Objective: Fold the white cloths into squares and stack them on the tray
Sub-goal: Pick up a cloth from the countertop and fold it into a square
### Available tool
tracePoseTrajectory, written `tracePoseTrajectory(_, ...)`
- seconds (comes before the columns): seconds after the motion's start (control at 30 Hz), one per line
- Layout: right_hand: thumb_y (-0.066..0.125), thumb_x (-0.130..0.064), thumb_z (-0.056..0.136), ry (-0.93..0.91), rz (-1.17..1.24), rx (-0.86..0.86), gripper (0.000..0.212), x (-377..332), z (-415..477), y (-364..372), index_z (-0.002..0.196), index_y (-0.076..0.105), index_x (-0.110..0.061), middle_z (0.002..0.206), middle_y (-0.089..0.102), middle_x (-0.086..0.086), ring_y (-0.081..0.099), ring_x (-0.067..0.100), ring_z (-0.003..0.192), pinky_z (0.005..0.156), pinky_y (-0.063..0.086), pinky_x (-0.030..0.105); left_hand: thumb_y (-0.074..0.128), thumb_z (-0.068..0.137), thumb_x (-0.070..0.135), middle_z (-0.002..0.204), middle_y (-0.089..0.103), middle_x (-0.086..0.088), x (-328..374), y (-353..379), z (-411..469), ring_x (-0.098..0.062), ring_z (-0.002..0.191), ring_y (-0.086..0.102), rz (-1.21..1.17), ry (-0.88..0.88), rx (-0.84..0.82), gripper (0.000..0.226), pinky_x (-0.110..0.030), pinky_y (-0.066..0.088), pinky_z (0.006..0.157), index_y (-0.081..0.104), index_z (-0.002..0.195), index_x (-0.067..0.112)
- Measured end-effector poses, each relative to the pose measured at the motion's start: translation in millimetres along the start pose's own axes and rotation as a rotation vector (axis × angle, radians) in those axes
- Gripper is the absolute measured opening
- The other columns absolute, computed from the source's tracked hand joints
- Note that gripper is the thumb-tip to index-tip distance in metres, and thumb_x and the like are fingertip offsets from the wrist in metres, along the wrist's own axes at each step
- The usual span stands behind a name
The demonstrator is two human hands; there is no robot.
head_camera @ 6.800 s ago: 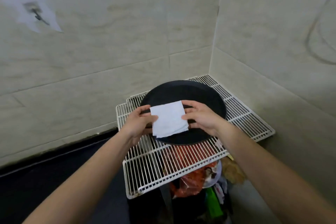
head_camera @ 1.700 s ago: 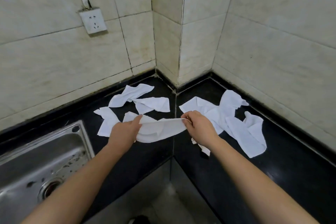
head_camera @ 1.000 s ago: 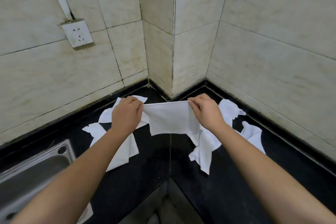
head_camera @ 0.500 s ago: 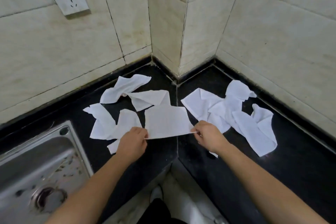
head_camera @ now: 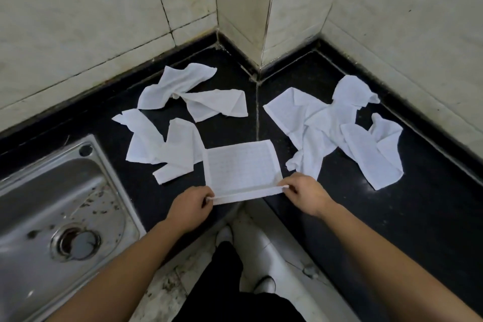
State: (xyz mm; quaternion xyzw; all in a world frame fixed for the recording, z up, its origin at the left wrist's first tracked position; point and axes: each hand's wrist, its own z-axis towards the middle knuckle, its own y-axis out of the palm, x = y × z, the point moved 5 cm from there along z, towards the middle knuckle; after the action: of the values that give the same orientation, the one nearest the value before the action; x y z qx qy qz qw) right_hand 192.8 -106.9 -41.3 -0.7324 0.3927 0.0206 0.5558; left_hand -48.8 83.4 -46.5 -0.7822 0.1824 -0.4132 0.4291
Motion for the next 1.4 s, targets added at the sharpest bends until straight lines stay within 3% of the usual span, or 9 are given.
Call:
tracePoseTrajectory(0.1,0.061,-0.022,0.095,0.087,0.183,0.094,0.027,-2.8,16.9,-13.4,0.122,0.066,-0.024,0.099,0.063,-0.004,0.062,0.014,0.086,0.084,0.053,0.032,0.065,0.09,0.021,0.088,0.063,0.011,-8.4,-12.8,17.4,-0.009,0.083,0.06,-0.261,-0.185,0.066,0.008,-0.025,0.047,0.074,0.068,0.096,0.025)
tracePoseTrajectory(0.2,0.065,-0.025,0.094,0.181,0.342,0.177,0.025,-5.0,41.2,-23.1,0.118,0.061,-0.026,0.089,0.059,-0.01,0.059,0.005,0.081,0.077,0.048,0.019,0.071,0.087,0.016,0.087,0.064,0.003,-19.0,-22.2,36.7,-0.015,0.085,0.063,-0.507,-0.366,0.149,0.015,-0.03,0.051,0.082,0.063,0.099,0.021)
tracePoseTrajectory(0.3,0.065,-0.026,0.094,0.229,0.4,0.235,0.017,-8.2,66.1,-29.3,0.111,0.064,-0.026,0.088,0.062,-0.01,0.059,0.004,0.083,0.072,0.042,0.012,0.072,0.087,0.017,0.088,0.065,0.002,-25.0,-30.8,58.5,-0.015,0.085,0.062,-0.537,-0.415,0.218,0.016,-0.028,0.049,0.081,0.062,0.099,0.017)
tracePoseTrajectory(0.53,0.059,-0.027,0.097,0.305,0.365,0.245,0.022,-6.3,110.6,-30.0,0.118,0.066,-0.025,0.097,0.066,-0.007,0.06,0.012,0.09,0.081,0.043,0.021,0.067,0.091,0.017,0.091,0.064,0.001,-36.1,-34.7,96.1,-0.013,0.082,0.059,-0.449,-0.418,0.271,0.014,-0.022,0.042,0.078,0.064,0.104,0.013)
tracePoseTrajectory(0.93,0.051,-0.031,0.101,0.353,0.323,0.255,0.026,2.7,130.0,-17.5,0.124,0.062,-0.024,0.098,0.063,-0.004,0.058,0.014,0.088,0.077,0.041,0.024,0.061,0.095,0.019,0.093,0.065,0.001,-43.3,-24.5,116.7,-0.015,0.082,0.059,-0.37,-0.361,0.31,0.013,-0.032,0.051,0.083,0.064,0.106,0.012)
tracePoseTrajectory(1.07,0.047,-0.033,0.103,0.326,0.228,0.252,0.032,-0.5,129.8,-9.7,0.132,0.056,-0.023,0.114,0.059,0.001,0.059,0.016,0.096,0.087,0.048,0.03,0.058,0.097,0.02,0.098,0.061,-0.003,-42.5,-19.0,112.4,-0.019,0.085,0.058,-0.276,-0.297,0.31,0.016,-0.038,0.052,0.083,0.062,0.109,0.011)
tracePoseTrajectory(1.23,0.047,-0.023,0.1,0.004,-0.213,0.543,0.042,-30.8,105.6,-10.1,0.139,0.053,-0.009,0.144,0.048,0.017,0.051,0.032,0.124,0.102,0.044,0.047,0.055,0.097,0.025,0.123,0.057,-0.016,-15.6,-24.1,103.5,-0.034,0.105,0.057,0.116,-0.019,0.476,0.033,-0.047,0.051,0.084,0.059,0.124,0.006)
tracePoseTrajectory(1.3,0.043,-0.026,0.102,-0.123,-0.294,0.471,0.046,-52.1,105.9,5.5,0.146,0.045,-0.01,0.155,0.036,0.018,0.038,0.034,0.14,0.11,0.033,0.049,0.05,0.098,0.027,0.142,0.049,-0.019,-0.4,-18.2,105.1,-0.035,0.127,0.048,0.231,0.109,0.44,0.041,-0.049,0.043,0.098,0.054,0.133,0.005)
tracePoseTrajectory(1.4,0.03,-0.04,0.106,-0.165,-0.338,0.263,0.057,-72.6,119.1,40.1,0.155,0.027,-0.013,0.165,0.015,0.014,0.012,0.031,0.153,0.122,0.016,0.05,0.032,0.103,0.04,0.162,0.021,-0.016,-3.9,5.4,107.4,-0.029,0.151,0.017,0.369,0.147,0.213,0.059,-0.054,0.023,0.118,0.032,0.151,0.006)
